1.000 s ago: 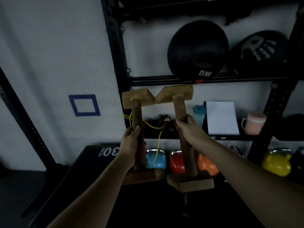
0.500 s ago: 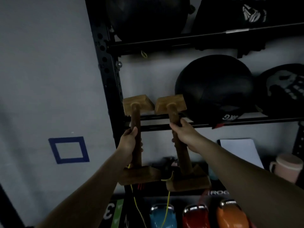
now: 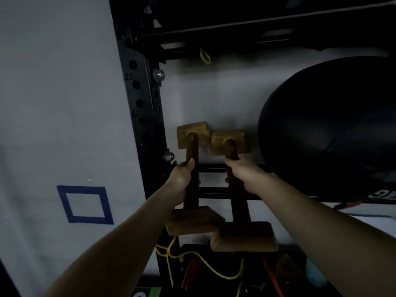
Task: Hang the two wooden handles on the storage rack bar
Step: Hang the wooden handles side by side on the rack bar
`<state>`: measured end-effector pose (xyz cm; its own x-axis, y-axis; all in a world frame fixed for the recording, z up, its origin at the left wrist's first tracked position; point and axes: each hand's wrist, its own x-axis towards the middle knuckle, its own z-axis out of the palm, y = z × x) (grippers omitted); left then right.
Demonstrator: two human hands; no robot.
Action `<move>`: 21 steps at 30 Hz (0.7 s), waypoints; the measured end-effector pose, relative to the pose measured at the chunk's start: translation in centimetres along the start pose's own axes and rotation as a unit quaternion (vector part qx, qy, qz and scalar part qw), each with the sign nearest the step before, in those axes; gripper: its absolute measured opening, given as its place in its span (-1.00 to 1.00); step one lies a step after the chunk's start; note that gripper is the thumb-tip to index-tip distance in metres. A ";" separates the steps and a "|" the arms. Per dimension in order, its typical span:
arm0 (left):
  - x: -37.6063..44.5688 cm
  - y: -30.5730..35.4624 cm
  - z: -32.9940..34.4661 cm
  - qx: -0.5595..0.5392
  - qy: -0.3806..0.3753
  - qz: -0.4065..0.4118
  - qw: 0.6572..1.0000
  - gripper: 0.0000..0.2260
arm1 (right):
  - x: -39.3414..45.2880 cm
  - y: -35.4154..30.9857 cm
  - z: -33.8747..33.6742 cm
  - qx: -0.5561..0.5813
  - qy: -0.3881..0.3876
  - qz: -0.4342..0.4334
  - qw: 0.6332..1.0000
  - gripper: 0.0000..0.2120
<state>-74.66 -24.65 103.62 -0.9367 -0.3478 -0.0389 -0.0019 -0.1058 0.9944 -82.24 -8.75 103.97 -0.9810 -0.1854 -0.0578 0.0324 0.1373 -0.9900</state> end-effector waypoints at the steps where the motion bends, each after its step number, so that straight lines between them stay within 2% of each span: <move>1: 0.7 0.2 0.3 0.002 0.005 -0.007 1.000 -0.74 | 0.9 -0.2 0.0 0.011 0.002 0.014 1.000 -0.76; 6: 4.2 1.5 0.3 0.082 0.025 -0.038 0.996 -0.65 | 3.5 -1.2 -0.5 0.014 0.005 0.065 0.998 -0.75; 11: 5.6 1.4 -2.1 0.121 0.001 -0.068 0.990 -0.64 | 4.3 -1.0 -0.2 -0.016 -0.013 0.064 0.998 -0.75; 16: 6.2 1.5 -2.7 0.138 0.002 -0.101 0.985 -0.77 | 4.9 -0.3 0.1 -0.016 -0.018 0.038 0.999 -0.60; 18: 6.5 1.8 -2.3 0.171 0.003 -0.090 0.981 -0.79 | 4.9 0.0 -0.1 -0.012 -0.013 0.035 0.999 -0.58; 21: 7.1 1.8 -1.8 0.243 0.007 -0.072 0.967 -0.65 | 5.0 0.6 -0.6 -0.005 -0.012 0.035 0.999 -0.60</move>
<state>-80.69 -29.01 105.00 -0.9097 -0.3752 -0.1781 -0.2992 0.2944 0.9076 -87.25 -8.97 103.15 -0.9717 -0.1973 -0.1301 0.0990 0.1600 -0.9821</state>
